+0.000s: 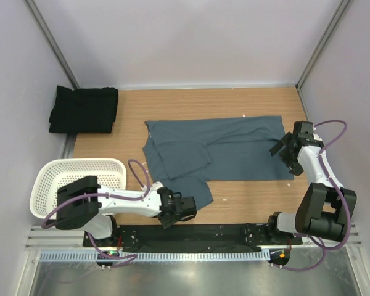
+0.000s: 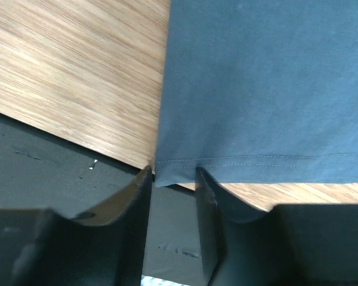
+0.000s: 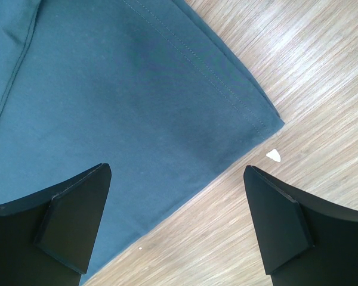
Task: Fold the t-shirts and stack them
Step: Fold the tshirt
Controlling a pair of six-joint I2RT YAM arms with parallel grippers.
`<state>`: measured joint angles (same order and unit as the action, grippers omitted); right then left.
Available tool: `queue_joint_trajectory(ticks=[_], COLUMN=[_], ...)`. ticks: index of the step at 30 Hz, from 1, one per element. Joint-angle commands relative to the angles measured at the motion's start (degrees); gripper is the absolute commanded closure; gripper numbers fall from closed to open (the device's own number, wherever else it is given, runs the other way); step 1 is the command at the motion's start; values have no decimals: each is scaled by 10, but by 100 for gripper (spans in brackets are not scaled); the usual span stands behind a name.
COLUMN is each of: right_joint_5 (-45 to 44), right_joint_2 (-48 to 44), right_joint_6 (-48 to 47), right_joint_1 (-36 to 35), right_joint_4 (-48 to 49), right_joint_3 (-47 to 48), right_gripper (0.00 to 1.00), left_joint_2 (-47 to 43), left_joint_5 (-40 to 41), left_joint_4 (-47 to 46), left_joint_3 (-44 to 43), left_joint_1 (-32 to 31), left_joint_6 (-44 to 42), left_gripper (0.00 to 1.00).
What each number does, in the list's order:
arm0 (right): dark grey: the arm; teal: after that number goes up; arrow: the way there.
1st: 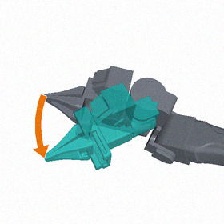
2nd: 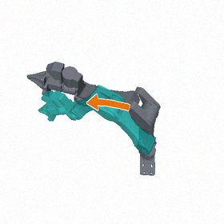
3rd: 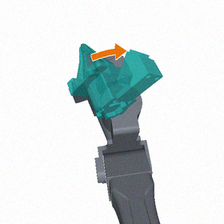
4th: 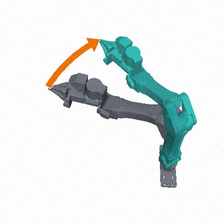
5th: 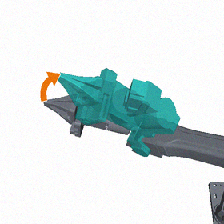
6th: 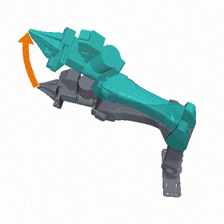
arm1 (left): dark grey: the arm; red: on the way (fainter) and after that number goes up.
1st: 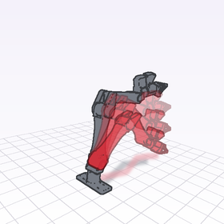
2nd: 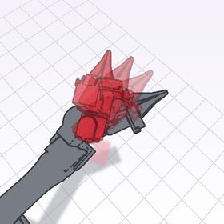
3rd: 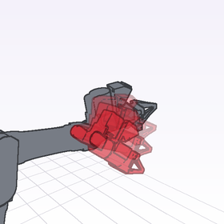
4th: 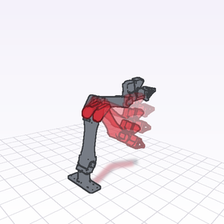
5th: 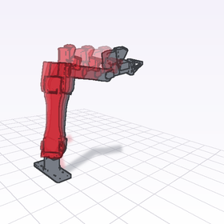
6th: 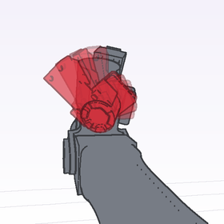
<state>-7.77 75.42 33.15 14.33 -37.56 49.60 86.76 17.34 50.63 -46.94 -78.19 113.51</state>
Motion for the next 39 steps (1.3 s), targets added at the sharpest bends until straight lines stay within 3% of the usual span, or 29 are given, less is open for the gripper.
queue_joint_trajectory(ticks=[1, 5, 6, 17, 22, 28, 31, 39], right_joint_5=[-15, -16, -17, -43, -49, -141, -175, -150], right_joint_2=[0, -2, -3, -17, -26, -31, -10, 11], right_joint_6=[-4, -4, -3, 15, 23, 4, -4, -5], right_joint_1=[1, 3, 3, 7, 8, 28, 51, 75], right_joint_4=[11, 12, 12, -13, -38, -75, -74, -12], right_joint_3=[-1, -5, -6, -9, -11, 1, 15, -6], right_gripper=[0, 0, 0, 0, 0, 0, 3, 15], left_joint_2=[12, 1, -2, -27, -83, -131, -149, -123], left_joint_5=[3, 18, 23, 102, 124, 147, 174, 148], left_joint_4=[-6, -4, 3, 90, 66, 30, 29, 37], left_joint_3=[4, 4, -4, -94, -77, -32, -32, -56], left_joint_1=[7, 9, 12, 33, 37, 40, 43, 70], left_joint_6=[39, 32, 22, -114, -150, -155, -170, -205], left_gripper=[69, 88, 100, 100, 100, 100, 100, 100])
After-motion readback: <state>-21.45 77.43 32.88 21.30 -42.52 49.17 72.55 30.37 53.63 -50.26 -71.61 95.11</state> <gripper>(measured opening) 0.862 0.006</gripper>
